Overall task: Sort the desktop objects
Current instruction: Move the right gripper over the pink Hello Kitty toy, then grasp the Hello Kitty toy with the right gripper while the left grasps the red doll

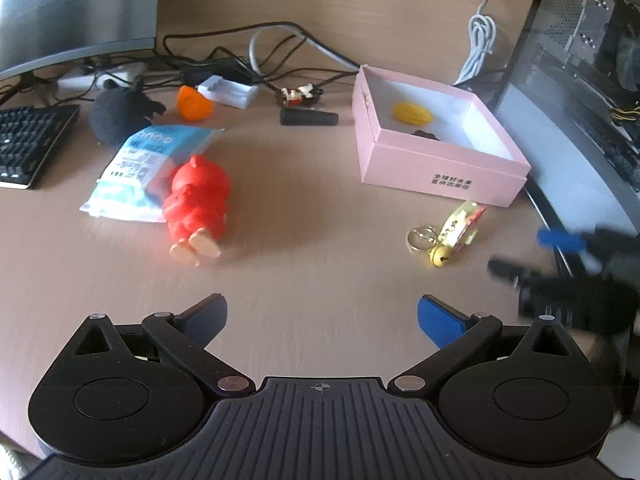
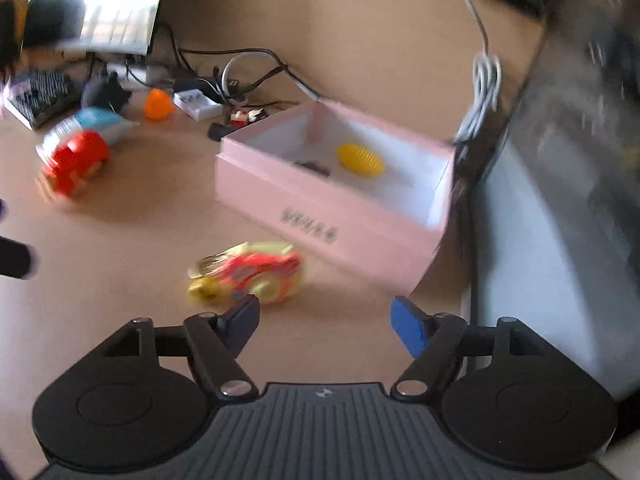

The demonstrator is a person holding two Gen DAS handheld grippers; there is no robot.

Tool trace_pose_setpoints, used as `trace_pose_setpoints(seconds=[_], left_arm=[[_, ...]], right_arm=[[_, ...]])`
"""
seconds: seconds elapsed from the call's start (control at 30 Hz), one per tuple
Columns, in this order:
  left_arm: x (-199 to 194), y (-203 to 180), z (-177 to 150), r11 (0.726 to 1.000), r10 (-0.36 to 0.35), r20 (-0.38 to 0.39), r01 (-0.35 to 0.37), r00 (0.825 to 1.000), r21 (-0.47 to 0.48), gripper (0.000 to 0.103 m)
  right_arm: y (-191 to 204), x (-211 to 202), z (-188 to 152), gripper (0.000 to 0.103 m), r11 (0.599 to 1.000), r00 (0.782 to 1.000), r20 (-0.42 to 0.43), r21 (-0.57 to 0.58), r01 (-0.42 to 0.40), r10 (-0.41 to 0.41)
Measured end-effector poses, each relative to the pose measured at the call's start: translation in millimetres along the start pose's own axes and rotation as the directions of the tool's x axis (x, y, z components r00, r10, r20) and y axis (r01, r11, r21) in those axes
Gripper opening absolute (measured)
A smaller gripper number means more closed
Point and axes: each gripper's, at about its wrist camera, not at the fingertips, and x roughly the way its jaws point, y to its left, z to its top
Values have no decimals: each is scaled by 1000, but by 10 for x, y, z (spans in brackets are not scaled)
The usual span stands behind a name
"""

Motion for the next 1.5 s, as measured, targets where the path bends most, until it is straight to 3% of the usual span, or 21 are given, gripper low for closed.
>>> trace_pose_setpoints(seconds=[0.13, 0.33, 0.5, 0.67, 0.73, 0.97, 1.2, 1.27, 1.33, 1.5], left_arm=[[46, -29, 34, 999, -13, -8, 14, 1000, 34, 103], [-1, 128, 12, 1000, 15, -11, -15, 1000, 14, 103], [-76, 348, -38, 998, 62, -15, -62, 998, -32, 103], [-137, 523, -71, 991, 93, -17, -94, 996, -99, 103], [-155, 549, -79, 988, 99, -11, -100, 995, -118, 103], [-164, 520, -158, 985, 108, -26, -110, 994, -131, 103], [-224, 532, -245, 980, 138, -38, -142, 990, -139, 103], [-233, 525, -264, 980, 146, -44, -150, 988, -129, 103], [-233, 519, -273, 980, 153, -51, -158, 987, -120, 103], [-188, 505, -233, 984, 143, -57, -149, 988, -97, 103]], right_arm=[[181, -15, -183, 76, 998, 999, -20, 41, -38, 39], [247, 65, -161, 76, 998, 1000, 20, 68, 13, -14], [251, 314, -70, 76, 990, 997, -17, 122, 74, -72], [465, 398, 55, 82, 992, 998, -8, 112, 61, -60], [511, 352, 59, 90, 994, 997, 19, 82, 73, -75], [202, 412, 24, 90, 992, 999, 24, 125, 19, -22], [174, 564, 61, 71, 992, 995, 59, 88, -86, 81], [178, 603, 78, 70, 991, 994, 64, 90, -95, 90], [158, 631, 97, 56, 986, 991, 66, 111, -121, 114], [183, 603, 100, 55, 983, 993, 56, 140, -115, 108]])
